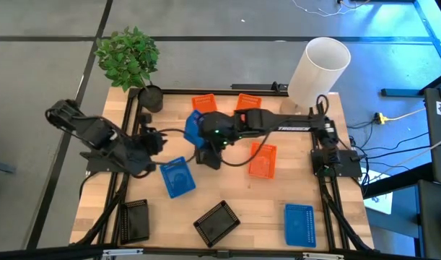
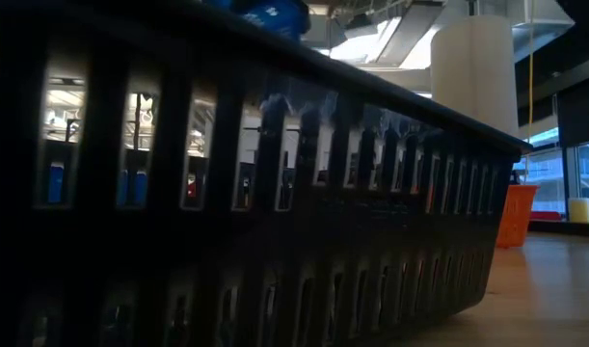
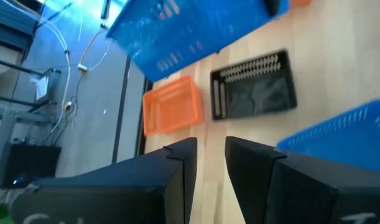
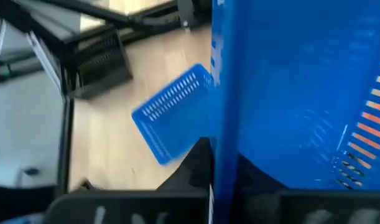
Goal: Stack baskets by color
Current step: Stack the top right blue bin on top of the top left blue bin
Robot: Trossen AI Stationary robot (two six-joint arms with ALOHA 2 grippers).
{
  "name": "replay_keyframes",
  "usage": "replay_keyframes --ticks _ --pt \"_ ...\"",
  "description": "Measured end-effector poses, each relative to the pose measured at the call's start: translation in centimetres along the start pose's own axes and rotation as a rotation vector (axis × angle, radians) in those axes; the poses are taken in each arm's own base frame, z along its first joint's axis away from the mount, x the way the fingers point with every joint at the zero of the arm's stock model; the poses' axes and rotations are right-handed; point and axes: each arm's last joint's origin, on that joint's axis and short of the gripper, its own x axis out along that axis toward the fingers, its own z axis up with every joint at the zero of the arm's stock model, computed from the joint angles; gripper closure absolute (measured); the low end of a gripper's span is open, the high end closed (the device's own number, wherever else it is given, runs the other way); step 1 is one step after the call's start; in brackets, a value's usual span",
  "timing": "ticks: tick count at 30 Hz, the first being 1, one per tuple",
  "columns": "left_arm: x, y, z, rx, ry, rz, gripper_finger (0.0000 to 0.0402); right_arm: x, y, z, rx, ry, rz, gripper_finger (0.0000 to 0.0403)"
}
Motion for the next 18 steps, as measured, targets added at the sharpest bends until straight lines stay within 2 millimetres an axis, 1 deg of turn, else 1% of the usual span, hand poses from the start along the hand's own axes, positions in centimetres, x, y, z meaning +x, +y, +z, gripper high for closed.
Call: replay_keyframes --ticks 4,9,15,18 --pt "-1.2 0.9 -1.4 0.032 0.014 -0.011 0.0325 1.7 0.8 0.5 0.125 -0.021 0.021 0.0403" --pt "-2.6 2.2 -2.9 0.042 -0.016 -0.04 0.0325 4.0 1.8 1.0 0.279 -0.081 0.069 0.0403" --pt "-3.7 3.5 -4.2 0.055 -0.05 -0.081 0.0325 7.0 3.3 1.3 0.391 -0.193 0.153 0.0403" --pt "-4.0 3.9 -4.7 0.044 -0.062 -0.106 0.0325 8.7 3.7 0.9 0.44 -0.197 0.175 0.0403"
